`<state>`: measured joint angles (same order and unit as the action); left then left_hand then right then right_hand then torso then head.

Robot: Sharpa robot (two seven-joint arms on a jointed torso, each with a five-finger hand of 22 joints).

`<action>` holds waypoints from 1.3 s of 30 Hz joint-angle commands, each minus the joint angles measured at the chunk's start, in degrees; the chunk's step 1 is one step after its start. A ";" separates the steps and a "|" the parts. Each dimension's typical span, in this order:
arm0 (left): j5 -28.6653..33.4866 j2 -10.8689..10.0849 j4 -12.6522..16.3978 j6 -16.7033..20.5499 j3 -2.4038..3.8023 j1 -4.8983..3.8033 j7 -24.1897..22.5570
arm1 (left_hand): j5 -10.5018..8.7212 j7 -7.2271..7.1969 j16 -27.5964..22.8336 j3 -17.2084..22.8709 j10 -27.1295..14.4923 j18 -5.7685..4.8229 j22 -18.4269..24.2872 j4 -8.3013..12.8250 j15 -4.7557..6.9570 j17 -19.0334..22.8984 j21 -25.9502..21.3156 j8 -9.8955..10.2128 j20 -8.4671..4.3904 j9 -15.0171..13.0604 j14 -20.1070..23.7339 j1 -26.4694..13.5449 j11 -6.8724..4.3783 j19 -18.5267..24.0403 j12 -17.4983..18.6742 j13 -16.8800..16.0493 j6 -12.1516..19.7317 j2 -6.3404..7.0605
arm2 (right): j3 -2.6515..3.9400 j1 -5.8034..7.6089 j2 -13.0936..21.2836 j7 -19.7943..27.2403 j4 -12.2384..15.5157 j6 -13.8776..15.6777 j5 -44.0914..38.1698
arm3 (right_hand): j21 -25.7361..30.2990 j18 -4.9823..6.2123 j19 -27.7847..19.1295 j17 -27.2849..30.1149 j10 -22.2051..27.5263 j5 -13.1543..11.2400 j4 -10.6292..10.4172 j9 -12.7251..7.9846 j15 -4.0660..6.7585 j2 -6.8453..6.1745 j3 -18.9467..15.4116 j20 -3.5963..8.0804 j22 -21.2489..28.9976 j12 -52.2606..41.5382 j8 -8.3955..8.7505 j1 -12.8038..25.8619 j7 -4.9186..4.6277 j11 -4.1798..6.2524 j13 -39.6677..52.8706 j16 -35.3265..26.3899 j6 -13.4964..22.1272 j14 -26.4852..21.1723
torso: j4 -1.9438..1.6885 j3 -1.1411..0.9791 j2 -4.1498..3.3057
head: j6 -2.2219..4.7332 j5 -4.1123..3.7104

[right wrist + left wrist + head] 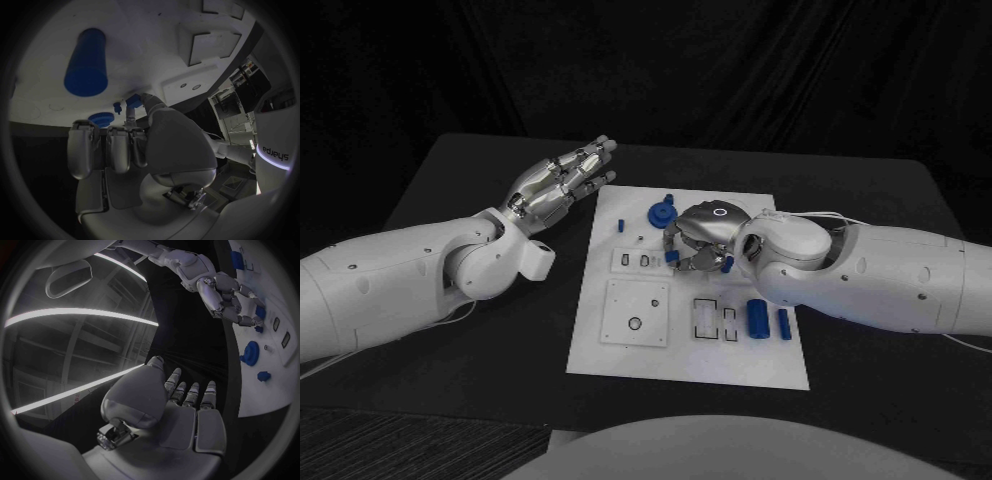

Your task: Assemble the parts on the task board

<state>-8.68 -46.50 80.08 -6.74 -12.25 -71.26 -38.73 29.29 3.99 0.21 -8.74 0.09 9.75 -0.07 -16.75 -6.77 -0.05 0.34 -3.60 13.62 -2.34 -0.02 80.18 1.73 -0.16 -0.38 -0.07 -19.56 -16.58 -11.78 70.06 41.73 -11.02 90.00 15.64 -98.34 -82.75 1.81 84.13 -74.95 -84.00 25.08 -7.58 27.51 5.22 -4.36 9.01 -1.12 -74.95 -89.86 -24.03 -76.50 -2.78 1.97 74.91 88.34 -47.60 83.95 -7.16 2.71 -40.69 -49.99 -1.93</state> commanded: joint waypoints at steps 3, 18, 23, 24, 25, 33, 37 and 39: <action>0.02 -0.09 0.19 -0.73 0.05 0.09 -0.65 | 0.37 0.03 -0.21 0.26 -0.09 0.49 0.06 -0.05 -0.37 0.05 -0.33 -0.27 0.23 0.02 0.02 0.44 0.14 0.15 0.38 0.07 0.36 -0.22 | -0.10 -0.22 0.19 0.11 0.09 1.78 -0.49 | 0.06 0.06 2.41 -11.53 -6.00 0.73 0.60 0.47 0.48 0.45 0.01 0.25 -12.60 -0.14 -0.56 -0.10 0.10 0.44 15.09 -0.20 -0.62 5.36 | -0.02 0.03 -0.01 | -0.01 0.11; 0.03 -0.74 0.94 -0.57 0.05 0.10 -0.53 | 0.36 0.01 -0.21 0.34 -0.09 0.49 0.05 -0.07 -0.35 0.05 -0.33 -0.26 0.20 0.03 0.02 0.43 0.12 0.14 0.38 0.07 0.44 -0.20 | -0.09 -0.21 -0.08 1.58 0.22 6.20 -0.49 | -0.02 0.03 2.48 -11.40 -6.00 -13.36 -1.15 -2.71 -0.36 -0.84 -2.41 -0.46 -12.64 -0.14 4.96 4.03 -1.11 -0.56 15.09 -0.17 7.59 5.34 | 0.17 0.07 -0.02 | -0.01 0.28; 0.03 -0.82 1.11 -0.48 0.05 0.09 -0.48 | 0.36 0.01 -0.21 0.34 -0.09 0.49 0.05 -0.07 -0.35 0.05 -0.33 -0.26 0.20 0.03 0.02 0.43 0.12 0.14 0.38 0.07 0.44 -0.20 | -0.09 -0.21 -0.09 1.80 0.49 7.00 -0.49 | -0.03 0.02 2.50 -11.33 -6.00 -15.73 -2.08 -4.28 -0.43 -1.22 -3.22 -0.50 -12.64 -0.14 6.69 4.60 -1.24 -0.65 15.09 -0.17 9.09 5.32 | 0.21 0.11 -0.02 | -0.01 0.38; 0.03 -0.85 1.15 -0.46 0.05 0.09 -0.46 | 0.36 0.01 -0.21 0.34 -0.09 0.49 0.05 -0.07 -0.35 0.05 -0.33 -0.26 0.20 0.03 0.02 0.43 0.12 0.14 0.38 0.07 0.44 -0.20 | -0.09 -0.21 -0.06 1.83 0.58 7.14 -0.49 | -0.04 0.02 2.50 -11.38 -6.00 -15.84 -2.14 -4.33 -0.43 -1.23 -3.25 -0.50 -12.64 -0.14 6.73 4.65 -1.22 -0.65 15.09 -0.15 9.10 5.33 | 0.23 0.13 -0.02 | -0.01 0.45; 0.03 -0.87 1.18 -0.43 0.05 0.09 -0.44 | 0.36 0.01 -0.21 0.34 -0.09 0.49 0.05 -0.07 -0.35 0.05 -0.33 -0.26 0.20 0.03 0.02 0.43 0.12 0.14 0.38 0.07 0.44 -0.20 | -0.09 -0.21 -0.03 1.83 0.65 7.22 -0.49 | -0.04 0.02 2.50 -11.41 -6.00 -15.93 -2.19 -4.36 -0.43 -1.24 -3.28 -0.50 -12.64 -0.14 6.75 4.69 -1.21 -0.65 15.09 -0.13 9.10 5.34 | 0.20 0.13 -0.03 | -0.01 0.42; 0.04 -0.93 1.21 -0.42 0.05 0.09 -0.45 | 0.36 0.01 -0.21 0.34 -0.09 0.49 0.05 -0.07 -0.35 0.05 -0.33 -0.26 0.20 0.03 0.02 0.43 0.12 0.14 0.38 0.07 0.44 -0.20 | -0.09 -0.15 0.61 1.95 1.34 8.68 -0.49 | -0.09 0.01 2.53 -11.20 -6.00 -17.23 -4.21 -5.17 -0.48 -1.19 -3.99 -0.56 -12.66 -0.14 7.06 6.38 -1.32 -0.72 15.09 -0.21 8.53 5.30 | 0.00 0.14 0.00 | -0.01 0.35; 0.03 -0.85 1.10 -0.52 0.05 0.09 -0.51 | 0.36 0.01 -0.21 0.34 -0.09 0.49 0.05 -0.07 -0.35 0.05 -0.33 -0.26 0.20 0.03 0.02 0.43 0.12 0.14 0.38 0.07 0.44 -0.20 | -0.08 -0.01 1.70 1.63 2.48 8.11 -0.49 | -0.20 -0.02 2.58 -11.16 -6.00 -15.17 -5.07 -5.55 -0.61 -0.89 -4.05 -0.65 -12.70 -0.14 6.73 6.85 -1.52 -0.89 15.09 -0.21 6.99 5.29 | -0.04 0.17 0.06 | -0.01 0.45; 0.03 -0.85 1.08 -0.52 0.05 0.09 -0.56 | 0.34 -0.02 -0.21 0.38 -0.09 0.50 0.05 -0.08 -0.31 0.05 -0.32 -0.28 0.16 0.03 0.02 0.41 0.08 0.14 0.38 0.07 0.44 -0.17 | -0.08 0.03 2.31 1.36 3.02 7.45 -0.49 | -0.11 0.00 2.54 -11.10 -6.00 -11.87 -5.04 -5.69 -0.71 -0.66 -3.91 -0.73 -12.67 -0.14 6.43 6.64 -1.67 -1.02 15.09 -0.23 5.89 5.28 | -0.03 0.14 0.11 | -0.01 0.47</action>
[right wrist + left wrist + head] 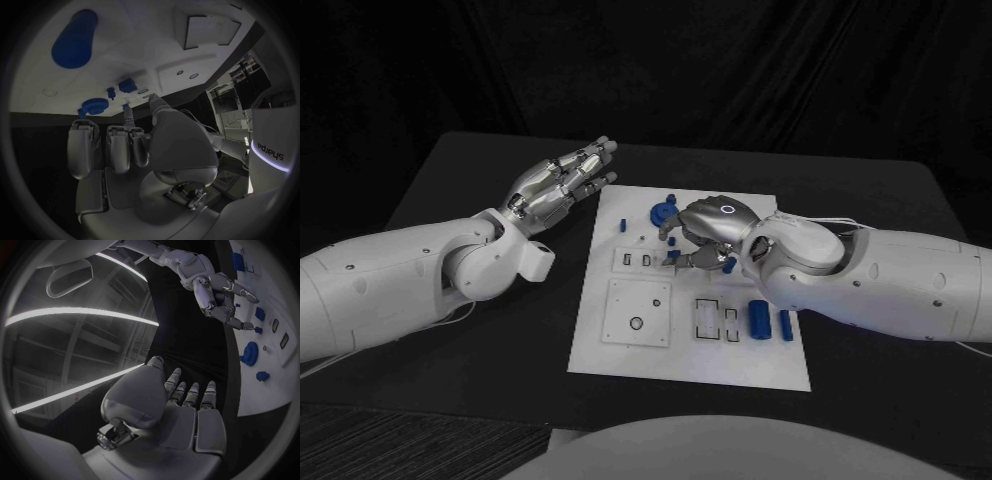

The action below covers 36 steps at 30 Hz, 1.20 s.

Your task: Assemble the parts on the task board

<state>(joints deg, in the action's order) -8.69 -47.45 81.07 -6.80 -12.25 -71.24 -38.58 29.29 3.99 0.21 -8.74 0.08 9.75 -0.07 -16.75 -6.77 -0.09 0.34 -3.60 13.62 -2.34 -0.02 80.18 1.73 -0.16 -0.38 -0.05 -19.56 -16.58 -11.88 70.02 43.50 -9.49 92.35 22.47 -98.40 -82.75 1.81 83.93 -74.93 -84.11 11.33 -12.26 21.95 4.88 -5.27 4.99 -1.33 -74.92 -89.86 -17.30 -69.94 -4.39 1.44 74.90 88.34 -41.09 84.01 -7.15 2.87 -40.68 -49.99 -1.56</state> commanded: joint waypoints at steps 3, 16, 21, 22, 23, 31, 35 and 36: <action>0.04 0.08 0.08 -0.42 0.05 0.07 -0.80 | 0.34 -0.02 -0.21 0.39 -0.08 0.49 0.06 -0.08 -0.31 0.09 -0.32 -0.28 0.16 0.02 0.02 0.41 0.08 0.14 0.38 0.05 0.44 -0.17 | 0.01 0.10 1.50 -0.78 1.34 -1.26 -0.43 | -0.12 0.00 2.74 -11.11 -5.89 7.01 0.43 -0.32 -0.49 0.47 0.58 -0.63 -12.69 -0.14 -0.43 -0.86 -0.25 -0.62 15.10 -0.22 -1.35 5.20 | -0.05 -0.02 0.17 | -0.01 0.12; 0.03 0.17 -0.12 -0.54 0.05 0.08 -0.97 | 0.35 -0.02 -0.21 0.40 -0.08 0.50 0.05 -0.08 -0.30 0.09 -0.31 -0.30 0.16 0.01 0.02 0.41 0.09 0.13 0.38 0.05 0.36 -0.17 | 0.01 0.05 2.80 -2.44 0.96 -7.22 -0.43 | 0.12 0.06 2.61 -11.04 -5.89 11.45 2.48 -0.28 -0.75 0.18 1.45 -0.87 -12.62 -0.14 -0.58 -2.75 -0.60 -0.92 15.10 -0.22 -1.52 5.18 | -0.01 -0.14 0.00 | -0.01 0.09; 0.03 0.18 -0.14 -0.54 0.05 0.09 -0.97 | 0.38 -0.01 -0.21 0.45 -0.08 0.50 0.05 -0.06 -0.29 0.09 -0.32 -0.31 0.14 0.02 0.02 0.43 0.11 0.13 0.38 0.05 0.41 -0.16 | 0.01 -0.02 2.49 -2.42 0.33 -7.28 -0.43 | 0.09 0.05 2.63 -11.06 -5.89 11.47 2.56 -0.25 -0.76 0.18 1.48 -0.87 -12.63 -0.14 -0.62 -2.83 -0.61 -0.92 15.10 -0.22 -1.54 5.18 | 0.08 -0.26 -0.10 | -0.01 0.25; 0.03 0.17 -0.13 -0.54 0.05 0.09 -0.97 | 0.38 -0.01 -0.21 0.45 -0.08 0.50 0.05 -0.06 -0.29 0.09 -0.32 -0.31 0.14 0.02 0.02 0.43 0.11 0.13 0.38 0.05 0.41 -0.16 | 0.01 -0.03 2.44 -2.39 0.24 -7.29 -0.43 | 0.08 0.05 2.63 -11.10 -5.89 11.47 2.57 -0.25 -0.76 0.18 1.49 -0.87 -12.63 -0.14 -0.62 -2.84 -0.61 -0.92 15.10 -0.19 -1.55 5.19 | 0.10 -0.27 -0.11 | -0.01 0.27; 0.03 0.16 -0.12 -0.53 0.05 0.09 -0.97 | 0.38 -0.01 -0.21 0.45 -0.08 0.50 0.05 -0.06 -0.29 0.09 -0.32 -0.31 0.14 0.02 0.02 0.43 0.11 0.13 0.38 0.05 0.41 -0.16 | 0.01 -0.05 2.38 -2.34 0.14 -7.24 -0.43 | 0.07 0.04 2.63 -11.10 -5.89 10.54 2.65 -0.12 -0.79 0.15 1.43 -0.91 -12.63 -0.14 -0.80 -2.76 -0.67 -0.97 15.10 -0.19 -1.63 5.19 | 0.09 -0.27 -0.10 | -0.01 0.25; 0.03 0.24 -0.26 -0.63 0.05 0.09 -0.95 | 0.38 -0.01 -0.21 0.45 -0.08 0.50 0.05 -0.06 -0.29 0.09 -0.32 -0.31 0.14 0.02 0.02 0.43 0.11 0.13 0.38 0.05 0.41 -0.16 | 0.01 -0.13 1.91 -2.59 -0.51 -6.32 -0.43 | 0.15 0.06 2.59 -10.97 -5.89 5.75 2.35 0.49 -0.84 0.25 0.88 -1.00 -12.61 -0.14 -1.60 -1.77 -0.65 -1.01 15.10 -0.23 -1.75 5.16 | 0.01 -0.19 -0.01 | -0.01 0.18; 0.03 0.28 -0.28 -0.71 0.05 0.10 -0.97 | 0.38 -0.01 -0.21 0.45 -0.08 0.50 0.05 -0.06 -0.29 0.09 -0.32 -0.31 0.14 0.02 0.02 0.43 0.11 0.13 0.38 0.05 0.41 -0.16 | 0.01 -0.16 1.65 -2.60 -0.78 -5.38 -0.43 | 0.17 0.07 2.59 -10.94 -5.89 5.69 2.35 0.53 -0.84 0.32 0.91 -1.00 -12.61 -0.14 -1.65 -1.79 -0.67 -1.01 15.10 -0.25 -1.78 5.15 | -0.09 -0.15 -0.04 | -0.01 0.23; 0.03 0.30 -0.32 -0.72 0.05 0.10 -0.98 | 0.38 -0.01 -0.21 0.45 -0.08 0.50 0.05 -0.06 -0.29 0.09 -0.32 -0.31 0.14 0.02 0.02 0.43 0.11 0.13 0.38 0.05 0.41 -0.16 | 0.01 -0.16 1.51 -2.56 -0.90 -5.04 -0.43 | 0.17 0.07 2.58 -10.95 -5.89 5.72 2.37 0.57 -0.85 0.42 0.95 -1.00 -12.60 -0.14 -1.73 -1.82 -0.68 -1.02 15.10 -0.24 -1.85 5.16 | -0.11 -0.12 -0.04 | -0.01 0.18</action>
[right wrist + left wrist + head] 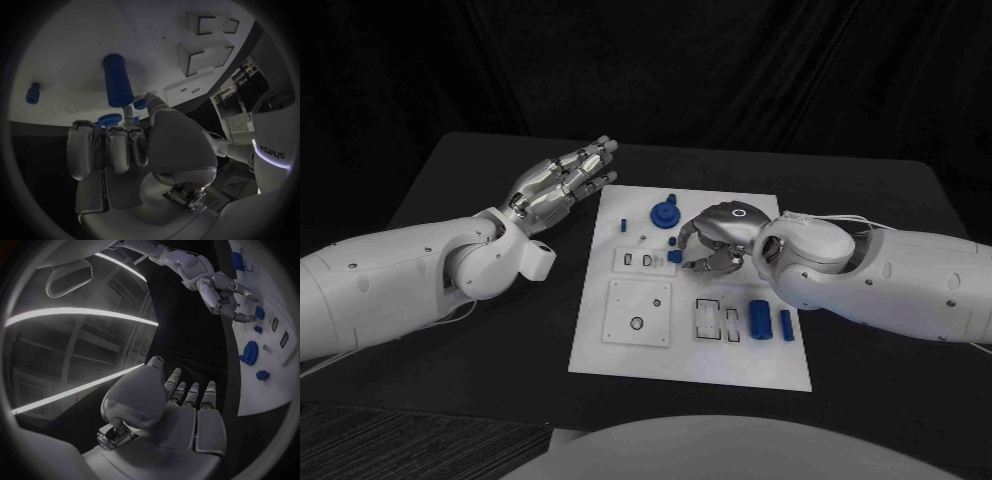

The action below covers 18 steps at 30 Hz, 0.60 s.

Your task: Assemble the parts on the task board

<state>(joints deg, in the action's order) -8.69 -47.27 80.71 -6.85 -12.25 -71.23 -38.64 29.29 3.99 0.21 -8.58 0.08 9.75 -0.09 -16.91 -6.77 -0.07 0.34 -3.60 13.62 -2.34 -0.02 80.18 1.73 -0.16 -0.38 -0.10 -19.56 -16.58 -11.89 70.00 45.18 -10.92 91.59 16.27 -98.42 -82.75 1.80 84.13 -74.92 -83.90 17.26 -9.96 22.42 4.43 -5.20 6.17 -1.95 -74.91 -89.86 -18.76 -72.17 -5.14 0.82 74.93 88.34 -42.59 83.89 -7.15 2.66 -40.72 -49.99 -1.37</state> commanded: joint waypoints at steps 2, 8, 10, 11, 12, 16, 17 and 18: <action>0.03 0.15 0.01 -0.68 0.05 0.09 -0.92 | 0.38 -0.01 -0.21 0.29 -0.08 0.50 0.07 0.10 -0.29 0.07 -0.32 -0.31 0.14 0.02 0.02 0.43 0.11 0.14 0.38 0.10 0.41 -0.16 | 0.02 -0.16 -0.34 -1.09 -0.23 1.38 -0.42 | 0.17 0.08 2.38 -10.96 -6.10 -0.20 0.06 0.10 -0.40 0.34 -0.23 -0.38 -12.62 -0.14 -0.28 0.40 0.07 -0.40 15.07 -0.25 -0.35 5.28 | -0.13 0.09 0.00 | -0.01 -0.09; 0.03 0.25 -0.07 -0.78 0.05 0.10 -0.92 | 0.40 0.01 -0.21 0.38 -0.08 0.50 0.08 0.10 -0.27 0.07 -0.33 -0.32 0.12 0.02 0.02 0.46 0.14 0.15 0.38 0.10 0.45 -0.19 | 0.02 -0.23 -0.88 -0.99 -0.47 1.71 -0.42 | 0.24 0.09 2.35 -10.83 -6.10 -0.60 -0.09 0.44 -0.42 0.53 -0.35 -0.39 -12.60 -0.14 -0.89 0.73 0.06 -0.42 15.07 -0.30 -0.94 5.26 | -0.07 0.07 0.01 | -0.01 0.04; 0.03 0.29 -0.10 -0.82 0.05 0.10 -0.92 | 0.40 0.01 -0.21 0.38 -0.08 0.50 0.08 0.10 -0.27 0.07 -0.33 -0.32 0.12 0.02 0.02 0.46 0.14 0.15 0.38 0.10 0.45 -0.19 | 0.02 -0.31 -1.03 -0.95 -0.55 1.74 -0.42 | 0.30 0.11 2.32 -10.80 -6.10 -0.69 -0.11 0.60 -0.42 0.66 -0.35 -0.40 -12.58 -0.14 -1.18 0.78 0.09 -0.41 15.07 -0.31 -1.23 5.25 | -0.10 0.06 0.01 | -0.01 0.06; 0.03 0.32 -0.11 -0.84 0.05 0.11 -0.91 | 0.40 0.01 -0.21 0.38 -0.08 0.50 0.08 0.10 -0.27 0.07 -0.33 -0.32 0.12 0.02 0.02 0.46 0.14 0.15 0.38 0.10 0.45 -0.19 | 0.02 -0.36 -1.12 -0.90 -0.62 1.75 -0.42 | 0.30 0.11 2.32 -10.78 -6.10 -0.59 -0.09 0.67 -0.42 0.73 -0.33 -0.40 -12.58 -0.14 -1.29 0.75 0.10 -0.40 15.07 -0.33 -1.31 5.24 | -0.11 0.06 0.00 | -0.01 0.05; 0.03 0.34 -0.12 -0.86 0.05 0.11 -0.91 | 0.40 0.01 -0.21 0.38 -0.08 0.50 0.08 0.10 -0.27 0.07 -0.33 -0.32 0.12 0.02 0.02 0.46 0.14 0.15 0.38 0.10 0.45 -0.19 | 0.02 -0.40 -1.18 -0.86 -0.67 1.76 -0.42 | 0.35 0.12 2.30 -10.74 -6.10 0.49 0.09 0.88 -0.40 0.88 -0.22 -0.38 -12.56 -0.14 -1.61 0.58 0.13 -0.38 15.07 -0.34 -1.39 5.23 | -0.11 0.05 0.01 | -0.01 0.06; 0.03 0.38 -0.16 -0.93 0.05 0.12 -0.86 | 0.40 0.01 -0.21 0.38 -0.08 0.50 0.08 0.10 -0.27 0.07 -0.33 -0.32 0.12 0.02 0.02 0.46 0.14 0.15 0.38 0.10 0.45 -0.19 | 0.02 -0.53 -1.40 -0.65 -0.88 1.69 -0.42 | 0.43 0.14 2.27 -10.66 -6.10 6.55 0.61 1.31 -0.31 1.06 0.33 -0.31 -12.54 -0.14 -2.22 0.19 0.21 -0.30 15.07 -0.37 -1.24 5.22 | -0.09 0.04 0.00 | -0.01 0.15; 0.03 0.39 -0.16 -0.94 0.05 0.13 -0.84 | 0.40 0.01 -0.21 0.38 -0.08 0.50 0.08 0.10 -0.27 0.07 -0.33 -0.32 0.12 0.02 0.02 0.46 0.14 0.15 0.38 0.10 0.45 -0.19 | 0.02 -0.55 -1.45 -0.61 -0.92 1.66 -0.42 | 0.43 0.14 2.27 -10.69 -6.10 7.29 0.66 1.36 -0.30 1.06 0.42 -0.30 -12.54 -0.14 -2.30 0.20 0.23 -0.28 15.07 -0.35 -1.24 5.22 | -0.06 0.06 0.00 | -0.01 0.21; 0.03 0.39 -0.17 -0.95 0.05 0.13 -0.82 | 0.40 0.01 -0.21 0.38 -0.08 0.50 0.08 0.10 -0.27 0.07 -0.33 -0.32 0.12 0.02 0.02 0.46 0.14 0.15 0.38 0.10 0.45 -0.19 | 0.02 -0.57 -1.49 -0.58 -0.94 1.64 -0.42 | 0.47 0.15 2.25 -10.67 -6.10 7.92 0.71 1.40 -0.29 1.01 0.49 -0.29 -12.53 -0.14 -2.37 0.21 0.25 -0.26 15.07 -0.36 -1.23 5.22 | -0.08 0.06 0.00 | -0.01 0.17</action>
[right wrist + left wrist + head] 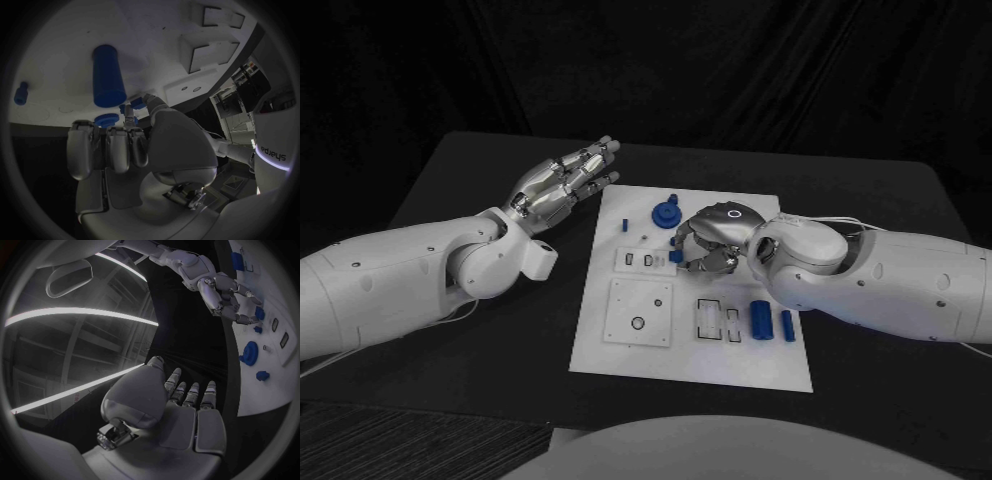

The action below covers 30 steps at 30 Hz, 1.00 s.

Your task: Assemble the parts on the task board

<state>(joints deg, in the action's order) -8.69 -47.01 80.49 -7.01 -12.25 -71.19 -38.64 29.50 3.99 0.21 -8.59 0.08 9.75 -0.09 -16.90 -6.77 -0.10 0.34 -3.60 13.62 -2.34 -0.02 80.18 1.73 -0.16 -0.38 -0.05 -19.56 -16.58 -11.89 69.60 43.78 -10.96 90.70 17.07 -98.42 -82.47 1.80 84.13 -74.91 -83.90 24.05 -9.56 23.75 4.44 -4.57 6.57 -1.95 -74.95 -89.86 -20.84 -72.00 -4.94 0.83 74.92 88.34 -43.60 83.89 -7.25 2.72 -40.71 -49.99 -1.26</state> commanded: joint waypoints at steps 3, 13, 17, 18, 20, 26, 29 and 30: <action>0.03 0.14 0.01 -0.82 0.05 0.10 -0.78 | 0.19 0.01 -0.21 0.38 -0.08 0.50 0.08 0.10 -0.27 0.10 -0.33 -0.32 0.12 0.02 0.02 0.46 0.14 0.14 0.38 0.05 0.45 -0.19 | 0.01 -0.20 -0.19 -0.50 -0.13 0.75 -0.41 | 0.18 0.14 2.26 -10.66 -6.10 3.63 0.56 0.21 -0.23 0.38 0.62 -0.24 -12.49 -0.14 -0.52 -0.02 0.13 -0.19 15.08 -0.36 -0.20 5.22 | 0.02 0.00 -0.01 | -0.01 -0.02; 0.03 0.27 -0.11 -1.07 0.05 0.17 -0.71 | 0.20 0.03 -0.21 0.46 -0.08 0.50 0.09 0.10 -0.28 0.10 -0.33 -0.31 0.12 0.03 0.02 0.48 0.16 0.15 0.38 0.05 0.54 -0.20 | 0.01 -0.25 -0.40 -0.28 -0.51 0.92 -0.41 | 0.29 0.17 2.20 -10.63 -6.10 13.02 2.70 0.83 -0.01 0.33 4.24 -0.01 -12.46 -0.14 -1.82 -1.42 0.36 0.08 15.08 -0.35 -1.60 5.21 | 0.06 -0.02 0.01 | -0.01 0.06; 0.03 0.22 -0.11 -1.09 0.05 0.20 -0.78 | 0.21 0.04 -0.21 0.50 -0.08 0.50 0.08 0.11 -0.29 0.10 -0.33 -0.31 0.12 0.03 0.02 0.50 0.17 0.14 0.38 0.05 0.57 -0.21 | 0.01 -0.25 -0.29 0.07 -0.30 2.34 -0.41 | 0.20 0.15 2.24 -10.63 -6.10 13.66 3.60 1.62 0.14 0.50 5.31 0.09 -12.49 -0.14 -3.05 -1.83 0.63 0.26 15.08 -0.35 -2.92 5.21 | 0.06 -0.01 0.00 | -0.01 0.19; 0.03 0.18 -0.09 -1.07 0.05 0.21 -0.82 | 0.22 0.04 -0.21 0.53 -0.08 0.50 0.07 0.11 -0.30 0.10 -0.31 -0.31 0.12 0.03 0.02 0.51 0.18 0.13 0.38 0.05 0.57 -0.21 | 0.01 -0.25 -0.18 0.17 -0.14 3.04 -0.41 | 0.23 0.15 2.22 -10.68 -6.10 13.60 3.68 1.77 0.17 0.50 5.40 0.11 -12.48 -0.14 -3.28 -1.76 0.69 0.30 15.08 -0.32 -3.16 5.22 | 0.06 -0.01 0.00 | -0.01 0.24; 0.03 0.09 -0.03 -0.96 0.05 0.22 -0.92 | 0.23 0.04 -0.21 0.54 -0.08 0.50 0.06 0.12 -0.30 0.10 -0.30 -0.32 0.12 0.03 0.02 0.52 0.18 0.12 0.38 0.05 0.56 -0.21 | 0.02 -0.23 0.11 0.29 0.29 4.58 -0.41 | 0.17 0.14 2.25 -10.67 -6.10 13.37 3.75 2.00 0.22 0.40 5.45 0.15 -12.50 -0.14 -3.59 -1.55 0.79 0.37 15.08 -0.32 -3.45 5.22 | 0.06 0.00 0.01 | -0.01 0.36; -2.74 -0.16 0.22 0.94 0.05 0.24 -2.34 | 0.44 0.90 -0.10 0.98 0.76 0.66 -0.29 0.23 -0.58 0.02 0.13 -0.75 0.63 -0.07 -0.08 1.62 1.35 -0.35 -0.01 -0.32 -0.42 0.09 | 0.02 0.56 1.62 -0.01 2.37 6.77 -0.42 | 0.07 0.11 2.30 -10.60 -6.10 13.11 3.76 2.14 0.28 0.18 5.42 0.19 -12.53 -0.14 -3.73 -1.25 0.89 0.45 15.08 -0.36 -3.50 5.20 | 0.08 -0.01 0.01 | -0.01 0.46; -8.38 -0.38 0.43 4.11 0.05 0.24 -4.68 | 0.60 2.10 2.77 1.19 7.87 0.81 -1.56 0.36 -0.76 -1.87 2.13 -1.20 1.57 -0.22 -3.84 2.88 3.62 -2.96 -3.38 -3.02 -1.57 0.51 | 0.02 1.57 2.37 -0.46 3.45 6.32 -0.42 | 0.04 0.11 2.32 -10.60 -6.10 12.82 3.71 2.25 0.33 0.12 5.41 0.23 -12.54 -0.14 -3.86 -0.99 0.95 0.50 15.08 -0.35 -3.59 5.20 | 0.07 -0.02 0.02 | -0.01 0.28; -10.38 -0.44 0.54 5.44 0.05 0.24 -5.69 | 0.70 1.99 5.46 1.44 13.69 0.36 -2.34 0.33 -0.90 -3.55 3.58 -1.46 1.73 -0.36 -8.20 3.51 5.57 -5.20 -7.41 -5.10 -2.56 0.91 | 0.02 1.94 2.66 -0.65 3.84 5.99 -0.42 | 0.04 0.11 2.32 -10.62 -6.10 12.77 3.70 2.27 0.33 0.12 5.41 0.24 -12.54 -0.14 -3.87 -0.96 0.96 0.51 15.08 -0.35 -3.59 5.21 | 0.08 -0.02 0.02 | -0.01 0.28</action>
<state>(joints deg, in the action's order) -12.07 -47.46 80.72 -5.73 -12.25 -71.04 -38.75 30.02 5.89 5.74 -7.29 12.62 9.64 -2.45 -16.57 -7.73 -3.67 3.92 -4.96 15.19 -2.67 -8.23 83.41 6.99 -5.40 -7.19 -4.79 -21.99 -15.61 -11.93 71.18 46.20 -10.78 93.96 21.21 -98.42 -82.47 1.80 84.13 -74.91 -83.96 36.98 -5.85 26.07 4.44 -4.45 11.70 -1.95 -74.93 -89.86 -24.33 -73.22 -4.02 0.88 74.91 88.34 -46.77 83.89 -7.17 2.71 -40.69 -49.99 -0.87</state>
